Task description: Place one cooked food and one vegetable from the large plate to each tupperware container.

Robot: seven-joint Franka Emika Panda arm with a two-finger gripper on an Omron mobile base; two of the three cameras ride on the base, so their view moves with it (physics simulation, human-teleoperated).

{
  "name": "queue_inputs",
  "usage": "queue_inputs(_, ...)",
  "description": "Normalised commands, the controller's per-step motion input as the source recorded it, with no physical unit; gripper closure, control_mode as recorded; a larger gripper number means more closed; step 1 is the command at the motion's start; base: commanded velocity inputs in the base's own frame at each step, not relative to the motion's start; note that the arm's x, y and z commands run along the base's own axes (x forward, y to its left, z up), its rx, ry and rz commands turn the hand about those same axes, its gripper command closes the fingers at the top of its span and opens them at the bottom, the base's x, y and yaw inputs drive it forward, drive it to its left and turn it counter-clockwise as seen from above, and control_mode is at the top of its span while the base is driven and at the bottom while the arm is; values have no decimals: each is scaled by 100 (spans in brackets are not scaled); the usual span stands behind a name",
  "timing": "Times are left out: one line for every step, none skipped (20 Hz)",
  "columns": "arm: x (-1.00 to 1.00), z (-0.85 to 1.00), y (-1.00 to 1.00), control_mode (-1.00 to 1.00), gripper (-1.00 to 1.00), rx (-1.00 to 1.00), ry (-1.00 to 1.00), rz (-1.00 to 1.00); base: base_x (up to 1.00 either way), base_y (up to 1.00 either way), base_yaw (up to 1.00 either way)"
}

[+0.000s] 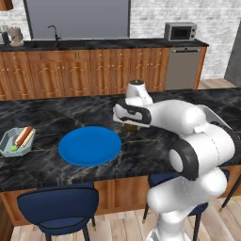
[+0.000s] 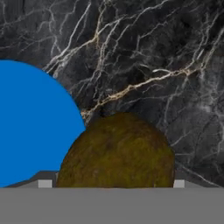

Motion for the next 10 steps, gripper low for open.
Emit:
queue_inputs(-81, 79, -84, -100, 100, -2, -13, 8, 0, 0, 0)
queue_inputs(-61, 75, -71, -100, 100, -6, -11, 8, 0, 0, 0)
queue_inputs(-43, 72, -59, -100, 100, -10, -8, 7, 0, 0, 0)
queue_inputs(-34, 48, -69, -100, 100, -11, -1, 9, 0, 0, 0)
queue_inputs(-17, 9, -65, -100, 100, -10, 0, 10, 0, 0, 0)
queue_inputs(0, 0, -79, -100, 100, -16, 6, 16, 0, 0, 0)
queue_inputs(0, 0, -82, -100, 100, -16, 9, 18, 0, 0, 0)
queue_inputs(0, 0, -93, -100, 100, -13, 6, 20, 0, 0, 0)
queue_inputs(0, 0, -100, -100, 100, -13, 0, 22, 0, 0, 0)
queue_inputs(0, 0, -91, -100, 100, -16, 2, 22, 0, 0, 0)
